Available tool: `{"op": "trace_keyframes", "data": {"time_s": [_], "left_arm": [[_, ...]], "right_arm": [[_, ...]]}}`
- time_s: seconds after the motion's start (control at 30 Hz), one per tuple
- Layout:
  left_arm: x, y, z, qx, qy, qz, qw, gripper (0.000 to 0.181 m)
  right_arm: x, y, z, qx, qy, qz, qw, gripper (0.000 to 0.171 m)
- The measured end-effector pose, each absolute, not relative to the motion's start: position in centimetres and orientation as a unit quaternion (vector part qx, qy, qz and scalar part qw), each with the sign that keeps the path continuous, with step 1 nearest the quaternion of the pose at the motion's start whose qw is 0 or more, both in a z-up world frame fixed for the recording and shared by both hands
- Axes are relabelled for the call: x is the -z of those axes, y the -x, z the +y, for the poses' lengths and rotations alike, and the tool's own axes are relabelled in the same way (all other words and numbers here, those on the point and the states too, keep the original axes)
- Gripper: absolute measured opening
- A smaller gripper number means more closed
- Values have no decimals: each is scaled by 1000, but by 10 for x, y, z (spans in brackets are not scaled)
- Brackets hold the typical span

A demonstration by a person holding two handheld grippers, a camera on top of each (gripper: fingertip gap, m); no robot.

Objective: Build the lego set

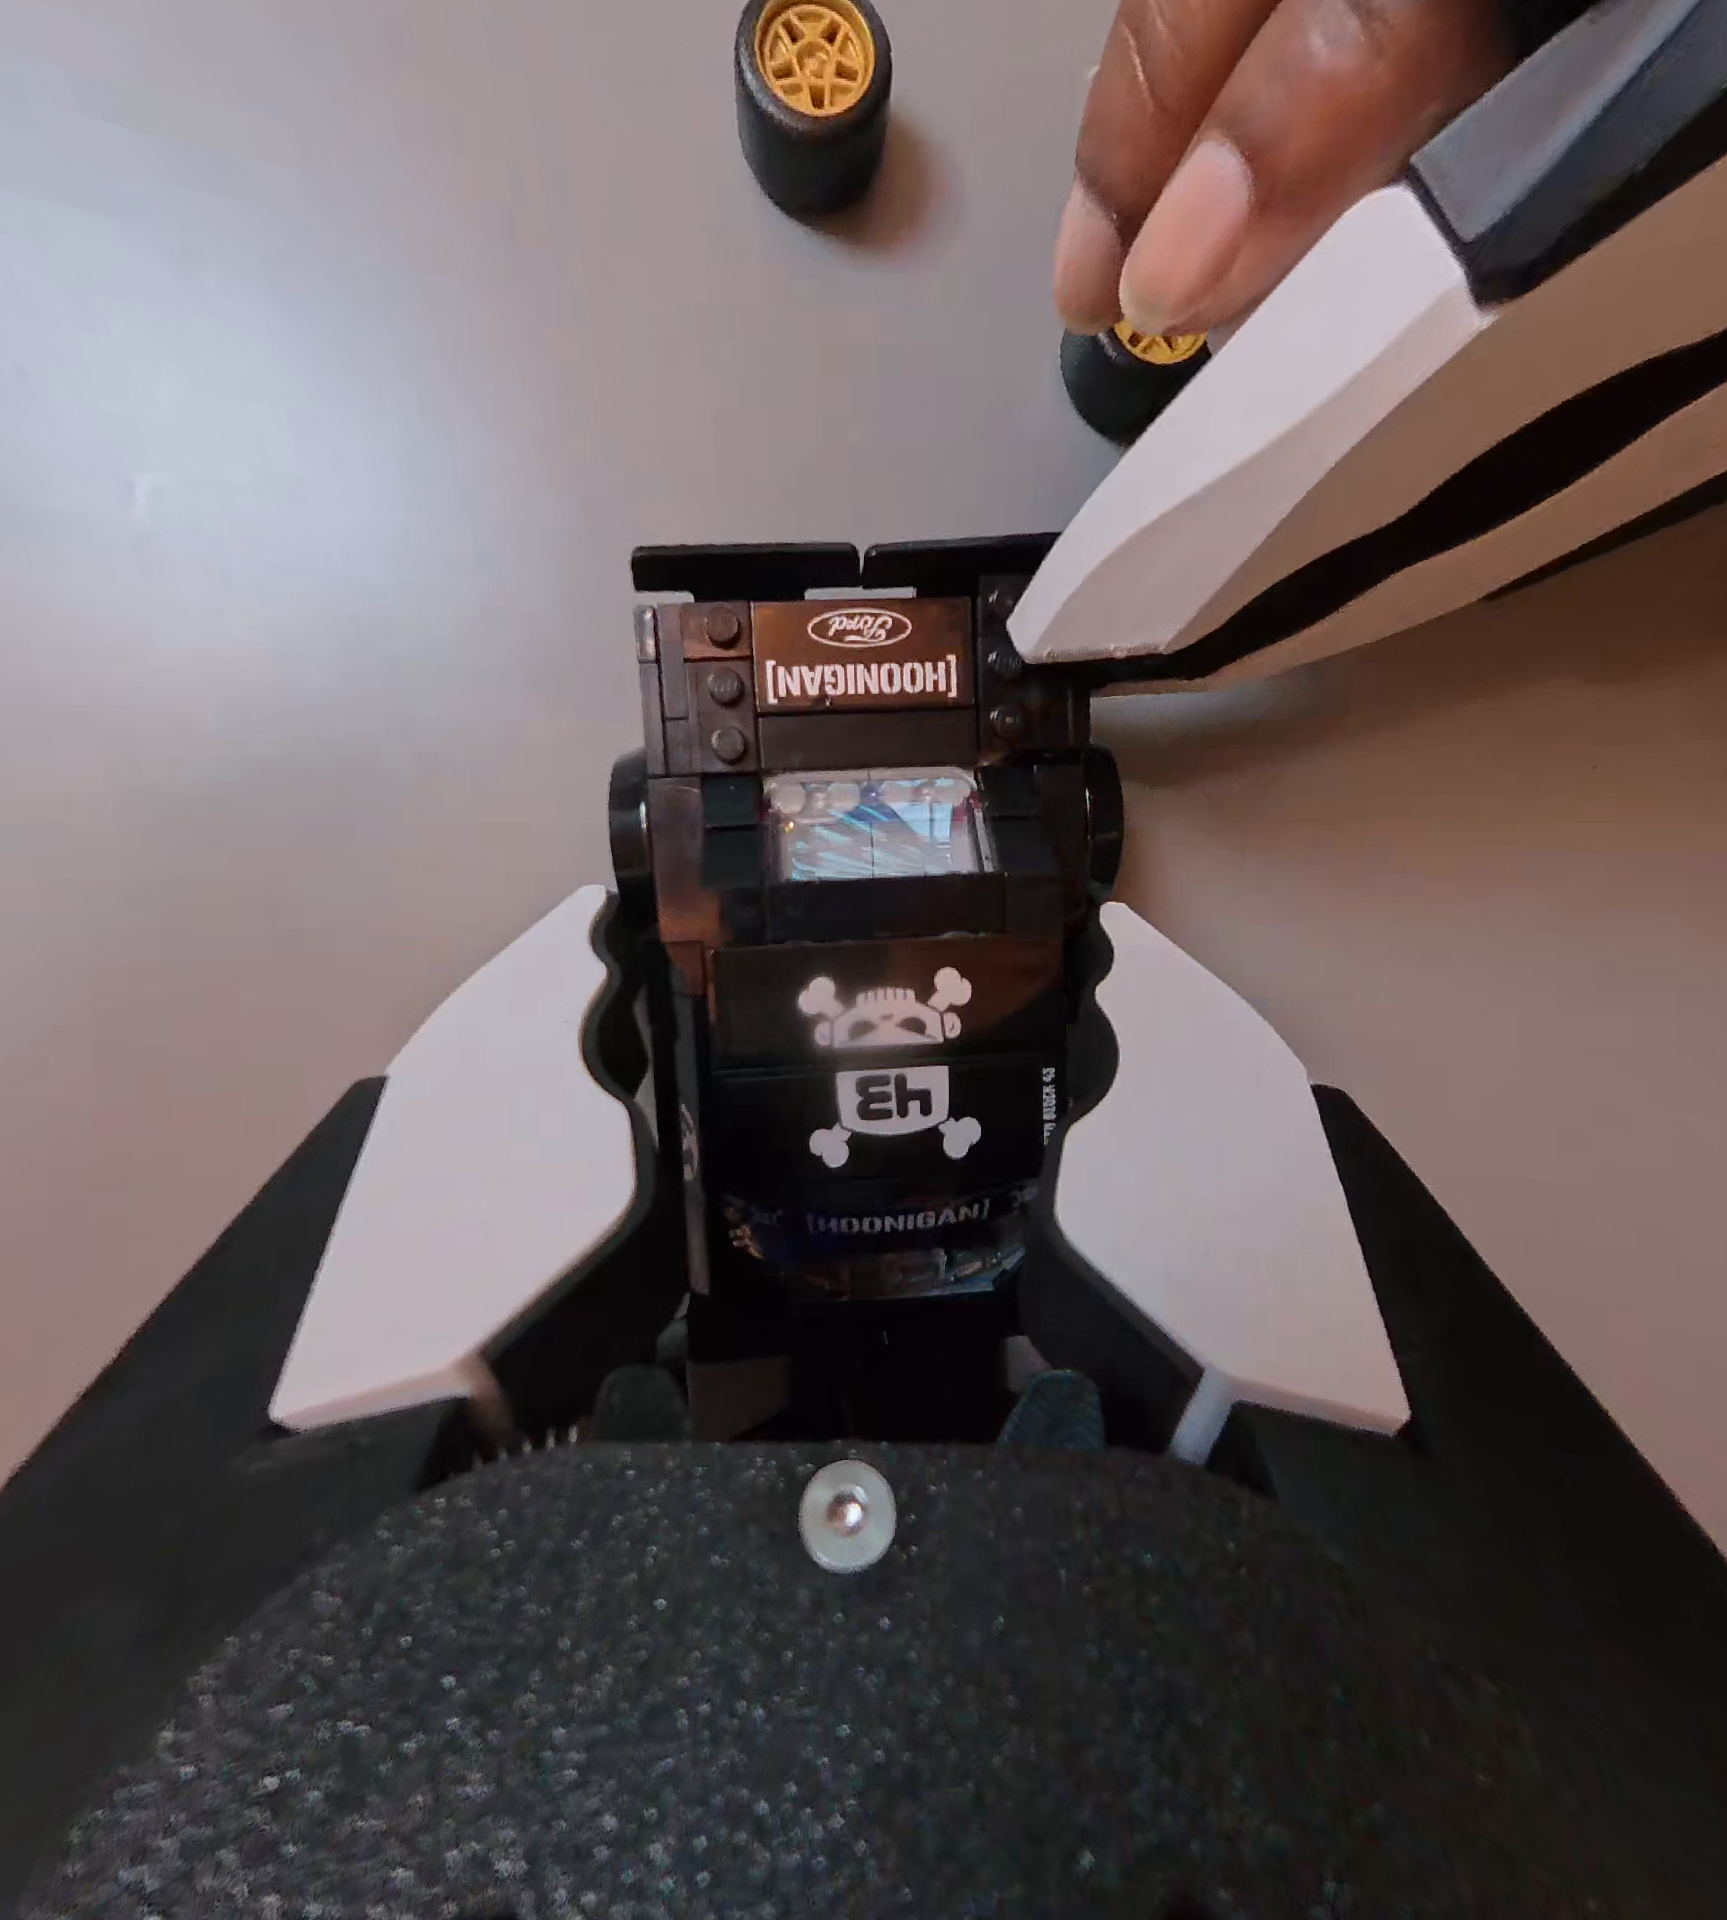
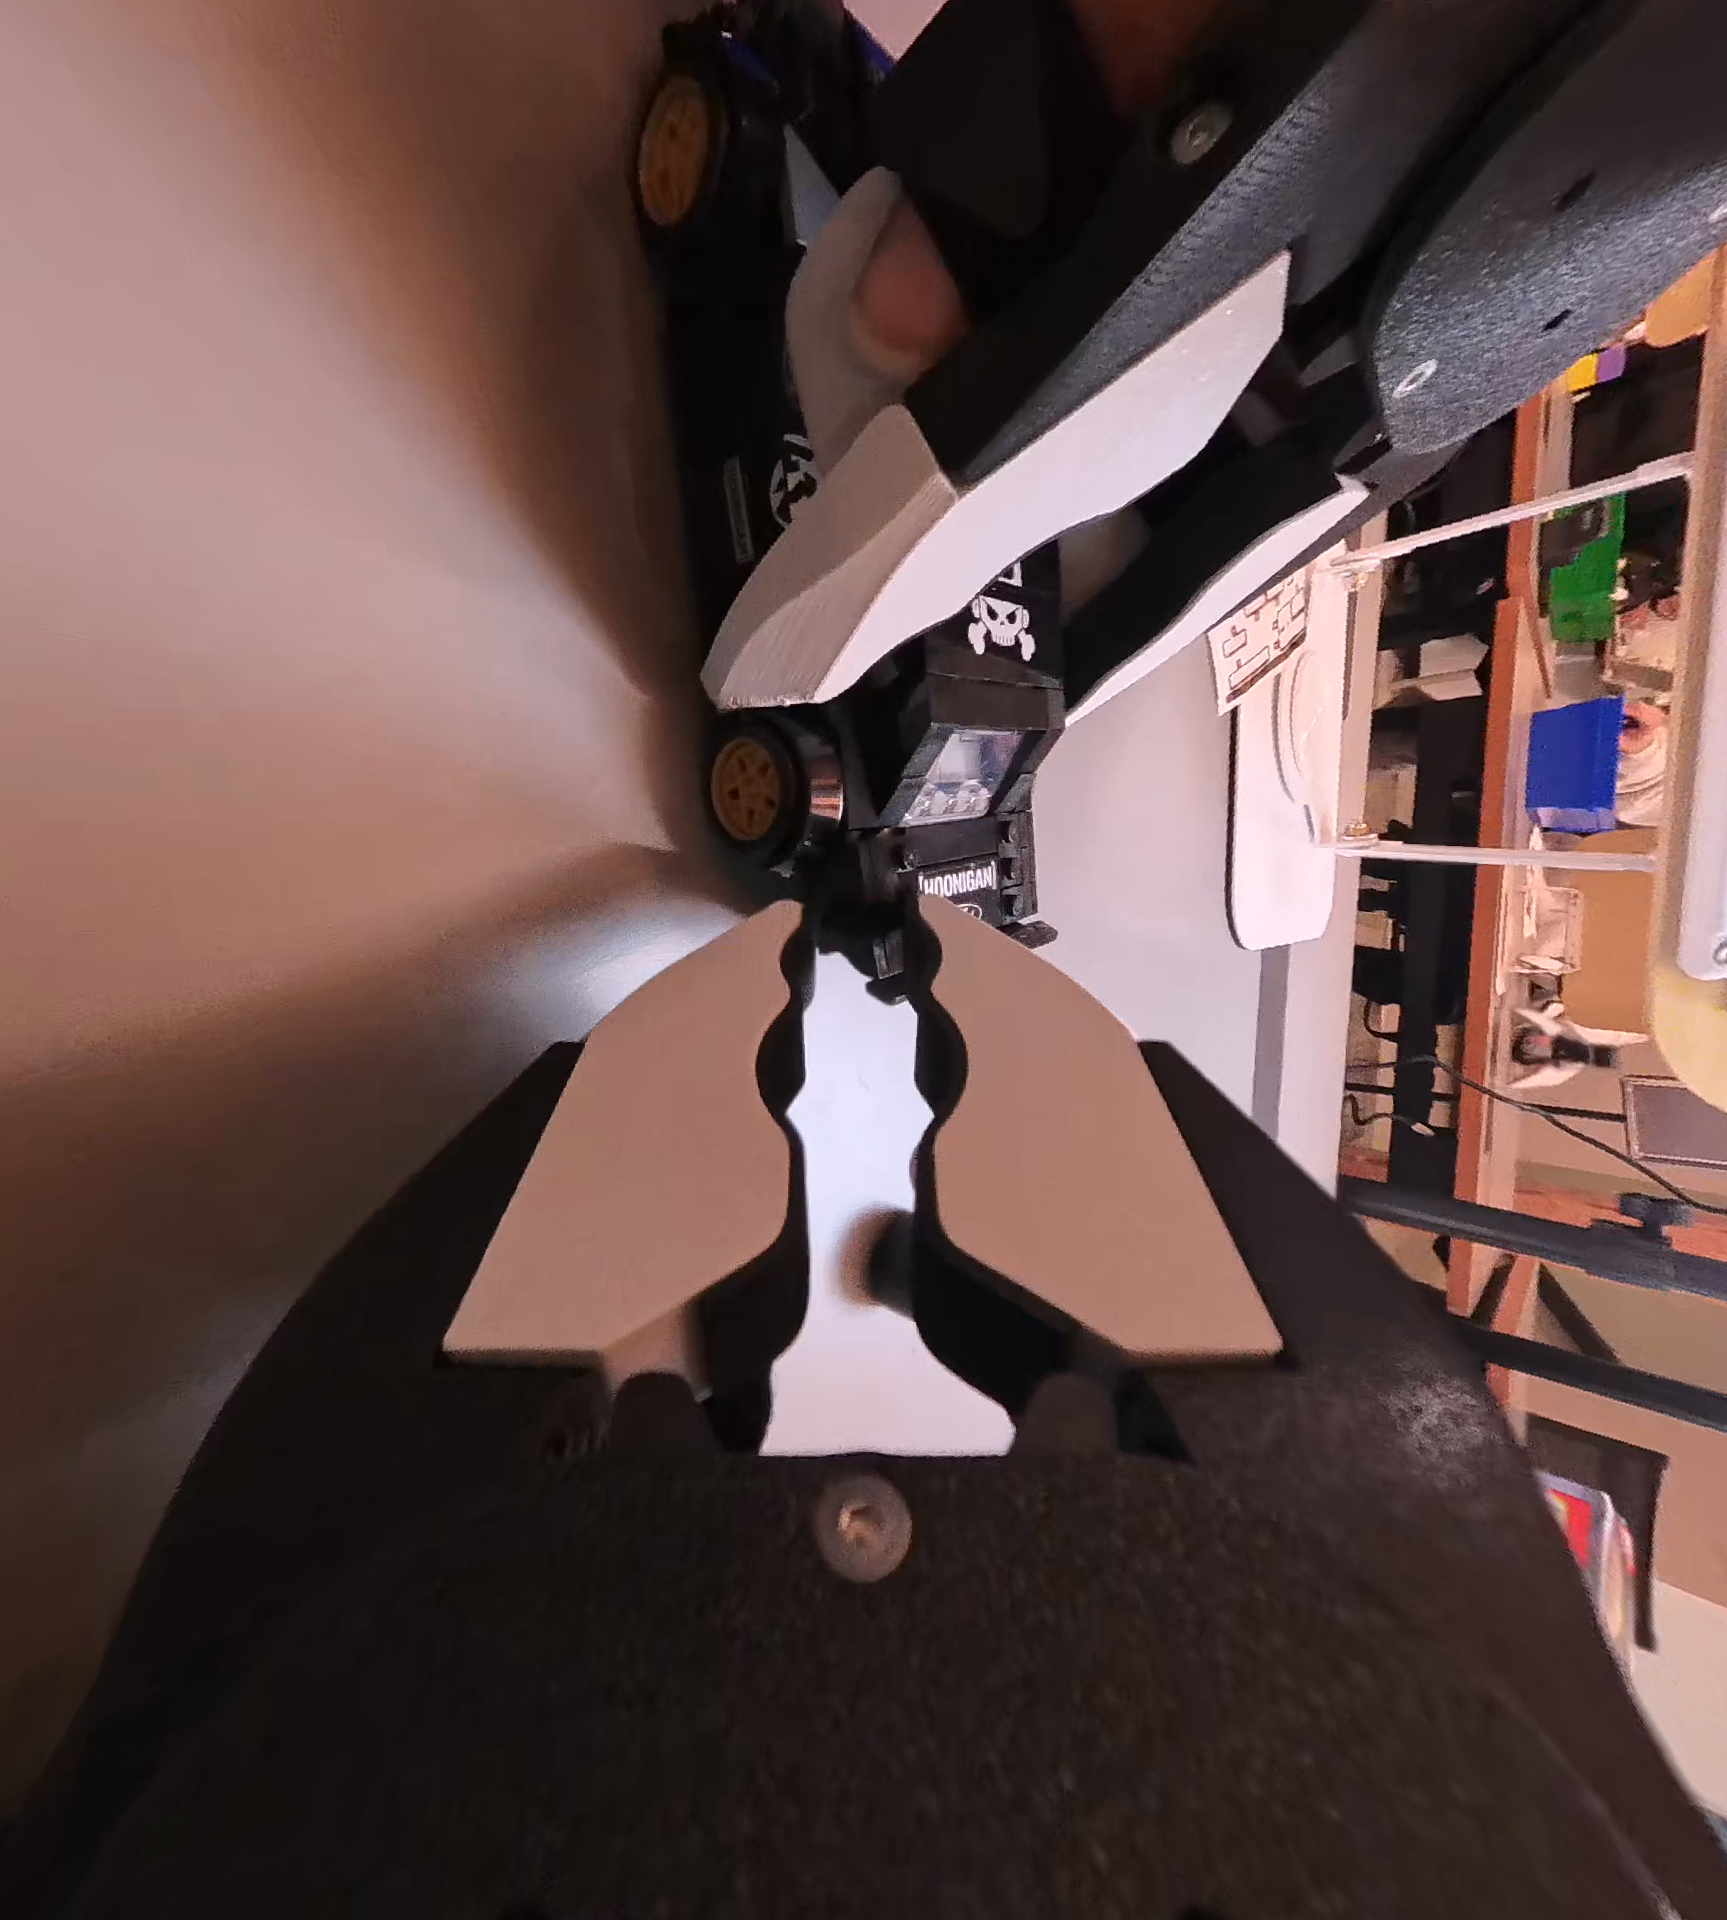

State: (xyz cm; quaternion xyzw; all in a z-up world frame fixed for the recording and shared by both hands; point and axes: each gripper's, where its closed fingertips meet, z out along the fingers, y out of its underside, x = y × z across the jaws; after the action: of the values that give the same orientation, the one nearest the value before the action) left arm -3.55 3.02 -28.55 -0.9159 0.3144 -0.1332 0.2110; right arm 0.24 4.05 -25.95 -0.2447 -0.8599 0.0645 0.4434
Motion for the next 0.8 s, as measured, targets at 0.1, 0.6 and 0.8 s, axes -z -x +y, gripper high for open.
{"op": "trace_keyframes", "data": {"time_s": [0.1,0.6,0.8], "left_arm": [[285,35,30,133,916,313,213,81],[285,35,31,135,916,305,225,81],[285,34,32,141,912,304,235,81]], "right_arm": [[259,-2,40,-68,251,-863,434,15],[260,-3,38,-104,261,-867,410,11],[255,0,34,-124,253,-872,400,13]]}}
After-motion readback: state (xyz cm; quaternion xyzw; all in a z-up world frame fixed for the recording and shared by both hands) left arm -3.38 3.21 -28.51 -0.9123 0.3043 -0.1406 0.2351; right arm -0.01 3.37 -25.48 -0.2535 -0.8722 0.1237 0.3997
